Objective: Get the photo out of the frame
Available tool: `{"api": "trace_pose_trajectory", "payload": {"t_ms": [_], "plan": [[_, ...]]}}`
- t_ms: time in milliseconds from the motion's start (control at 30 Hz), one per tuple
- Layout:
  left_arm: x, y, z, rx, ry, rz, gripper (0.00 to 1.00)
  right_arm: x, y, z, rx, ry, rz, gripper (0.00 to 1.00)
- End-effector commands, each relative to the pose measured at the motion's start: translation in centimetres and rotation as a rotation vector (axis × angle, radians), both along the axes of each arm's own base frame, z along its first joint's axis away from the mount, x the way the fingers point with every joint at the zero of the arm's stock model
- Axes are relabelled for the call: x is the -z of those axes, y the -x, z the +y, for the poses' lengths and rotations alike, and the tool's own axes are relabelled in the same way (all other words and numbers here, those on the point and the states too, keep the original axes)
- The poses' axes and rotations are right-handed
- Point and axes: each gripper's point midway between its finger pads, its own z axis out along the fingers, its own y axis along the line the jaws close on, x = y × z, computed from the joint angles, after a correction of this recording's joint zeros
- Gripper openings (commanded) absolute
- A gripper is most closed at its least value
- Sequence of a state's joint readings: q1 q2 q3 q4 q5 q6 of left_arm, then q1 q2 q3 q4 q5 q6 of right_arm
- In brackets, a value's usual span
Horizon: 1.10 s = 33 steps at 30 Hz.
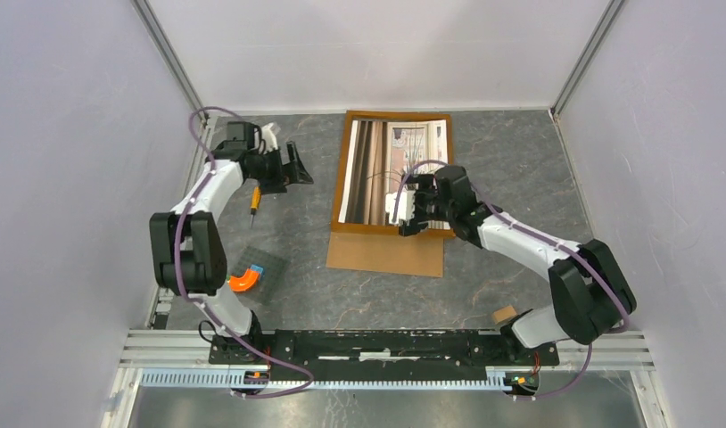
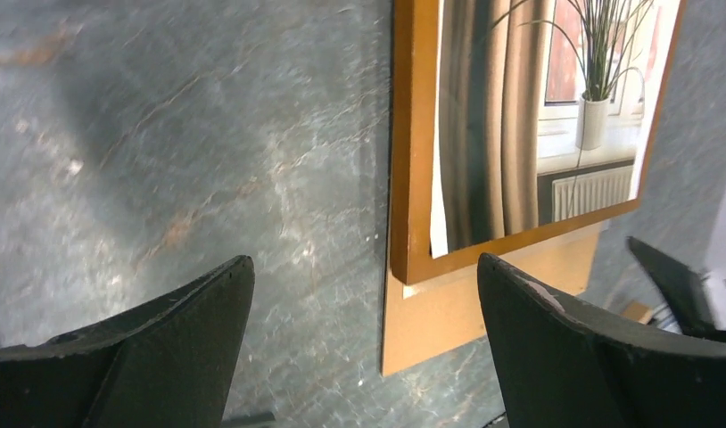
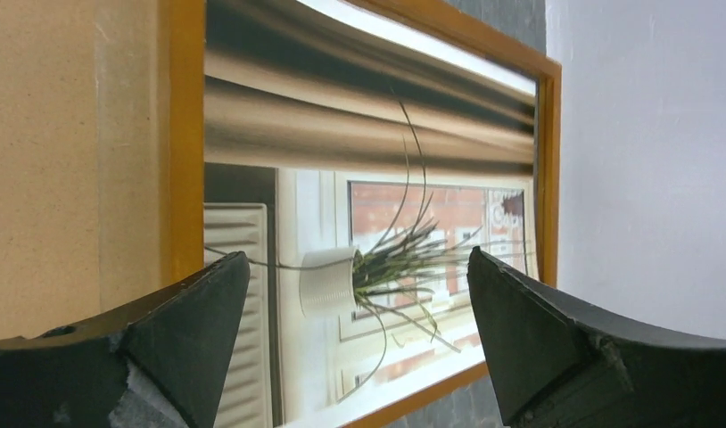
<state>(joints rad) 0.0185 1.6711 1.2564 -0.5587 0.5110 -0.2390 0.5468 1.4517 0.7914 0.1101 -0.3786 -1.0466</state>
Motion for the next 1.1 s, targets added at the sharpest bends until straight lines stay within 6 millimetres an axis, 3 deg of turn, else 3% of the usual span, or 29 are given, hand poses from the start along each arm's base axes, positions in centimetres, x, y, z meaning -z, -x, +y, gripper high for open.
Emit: {"api": "trace_pose_trajectory", "payload": {"t_ms": [0, 67, 200, 300, 500, 700, 900, 1067], "plan": [[0.3, -2.0, -2.0, 0.144, -0.113, -0.060, 0.99, -1.9, 0.6, -1.9, 0.096, -0.049, 0.221, 0.98], [0.5, -3.0, -3.0, 0.167, -0.113, -0.064, 0.97, -2.6, -0.2, -3.1, 0.182, -0.100, 0.314, 0.98], [1.6, -4.6, -5.0, 0.219, -0.107, -0.054, 0.92, -2.1, -4.3, -7.6, 0.469, -0.248, 0.589, 0.98], [2.4, -5.5, -6.3, 0.256, -0.107, -0.050, 0.89, -0.8, -6.7, -10.5, 0.622, -0.401, 0.805, 0.88], [4.2, -6.7, -7.6, 0.286, -0.121, -0.031, 0.83, 2.2, -10.6, -14.6, 0.826, -0.517, 0.919, 0.81], [5.8, -7.3, -7.9, 0.311, -0.150, -0.017, 0.78, 5.3, -11.7, -15.0, 0.878, -0.519, 0.999, 0.74], [7.5, -6.8, -7.8, 0.326, -0.167, 0.015, 0.75, 8.5, -11.1, -15.0, 0.911, -0.494, 1.069, 0.71], [8.3, -5.8, -8.8, 0.375, -0.151, 0.037, 0.66, 10.1, -10.2, -14.8, 0.925, -0.494, 1.115, 0.66]]}}
